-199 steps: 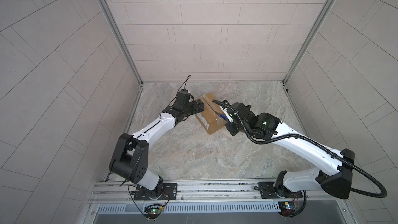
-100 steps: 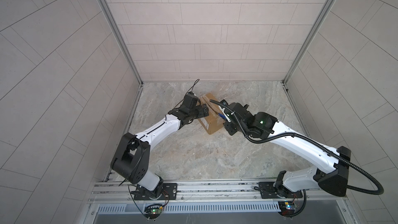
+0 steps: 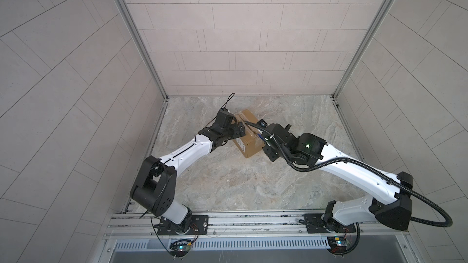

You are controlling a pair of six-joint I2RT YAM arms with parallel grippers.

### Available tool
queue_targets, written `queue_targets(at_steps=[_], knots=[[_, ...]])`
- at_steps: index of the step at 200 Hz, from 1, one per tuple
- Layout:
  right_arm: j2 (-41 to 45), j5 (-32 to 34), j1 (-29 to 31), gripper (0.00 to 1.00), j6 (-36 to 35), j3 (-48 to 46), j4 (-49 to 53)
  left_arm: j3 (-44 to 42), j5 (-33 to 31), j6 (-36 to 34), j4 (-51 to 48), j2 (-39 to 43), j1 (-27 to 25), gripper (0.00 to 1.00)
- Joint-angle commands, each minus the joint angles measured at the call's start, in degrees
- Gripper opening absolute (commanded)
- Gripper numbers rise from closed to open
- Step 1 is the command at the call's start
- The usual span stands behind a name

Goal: Unpack the express box
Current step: 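Continue drawing the blue knife through the seam while the left gripper braces the box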

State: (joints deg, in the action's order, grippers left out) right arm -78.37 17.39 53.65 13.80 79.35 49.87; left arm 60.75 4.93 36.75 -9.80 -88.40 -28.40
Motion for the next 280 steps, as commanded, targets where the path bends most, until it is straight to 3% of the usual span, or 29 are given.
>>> queue_targets(at_steps=[1, 66, 184, 280], knots=[[-0.39, 2.05, 0.15, 0.00, 0.70, -0.93, 3.15, 0.06, -1.68, 0.07, -3.25, -1.43, 0.19, 0.94], [-4.70, 1.36, 0.15, 0.00, -0.68, 0.31, -2.59, -0.39, -1.48, 0.07, -2.59, -2.36, 0.28, 0.94], [1.77, 2.22, 0.14, 0.00, -2.03, 0.89, 9.34, -0.55, -2.42, 0.88, -3.42, -3.06, 1.07, 0.93], [-2.43, -1.12, 0.19, 0.00, -1.18, -0.52, 0.36, -0.55, -1.59, 1.22, -2.95, -2.75, 1.14, 0.93]])
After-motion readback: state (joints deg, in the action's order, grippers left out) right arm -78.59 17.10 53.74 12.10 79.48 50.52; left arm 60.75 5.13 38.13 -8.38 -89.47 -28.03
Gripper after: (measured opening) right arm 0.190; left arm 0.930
